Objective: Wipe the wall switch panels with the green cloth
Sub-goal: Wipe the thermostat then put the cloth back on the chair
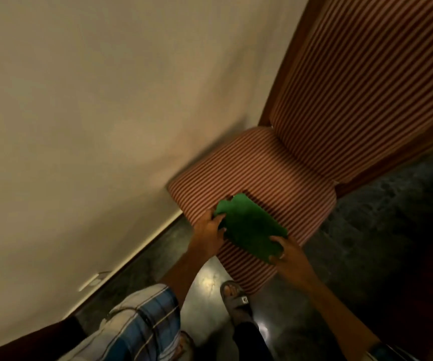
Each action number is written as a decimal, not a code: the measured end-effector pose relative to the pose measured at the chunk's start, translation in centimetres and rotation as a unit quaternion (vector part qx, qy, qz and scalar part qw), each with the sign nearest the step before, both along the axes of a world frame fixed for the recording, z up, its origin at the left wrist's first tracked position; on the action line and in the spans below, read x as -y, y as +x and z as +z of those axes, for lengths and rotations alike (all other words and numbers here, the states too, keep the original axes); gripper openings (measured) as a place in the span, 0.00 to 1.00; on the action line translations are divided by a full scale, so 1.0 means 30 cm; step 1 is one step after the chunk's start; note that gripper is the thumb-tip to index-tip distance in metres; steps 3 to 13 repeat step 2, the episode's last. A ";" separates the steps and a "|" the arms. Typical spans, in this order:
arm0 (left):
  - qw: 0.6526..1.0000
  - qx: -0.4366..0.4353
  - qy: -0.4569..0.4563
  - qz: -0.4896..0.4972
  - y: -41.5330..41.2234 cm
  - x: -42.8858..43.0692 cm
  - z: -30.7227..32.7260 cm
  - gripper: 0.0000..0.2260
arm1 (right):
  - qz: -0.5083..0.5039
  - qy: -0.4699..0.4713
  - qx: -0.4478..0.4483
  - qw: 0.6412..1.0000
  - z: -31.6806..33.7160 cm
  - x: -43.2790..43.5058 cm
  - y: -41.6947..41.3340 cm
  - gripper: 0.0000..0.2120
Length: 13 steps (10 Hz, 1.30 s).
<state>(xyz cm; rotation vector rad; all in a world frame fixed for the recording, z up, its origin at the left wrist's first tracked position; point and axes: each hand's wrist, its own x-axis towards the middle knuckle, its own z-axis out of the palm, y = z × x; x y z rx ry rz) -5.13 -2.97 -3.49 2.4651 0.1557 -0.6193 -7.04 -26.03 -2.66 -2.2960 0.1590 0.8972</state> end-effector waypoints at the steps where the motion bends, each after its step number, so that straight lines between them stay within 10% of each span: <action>1: 0.984 -0.097 0.111 -0.100 -0.026 0.032 -0.123 0.30 | 0.053 -0.086 -0.091 0.991 -0.116 0.015 -0.013 0.33; 13: 0.984 -0.094 0.132 -0.071 -0.106 -0.003 -0.135 0.31 | 0.092 -0.175 -0.071 0.978 -0.119 0.008 -0.016 0.32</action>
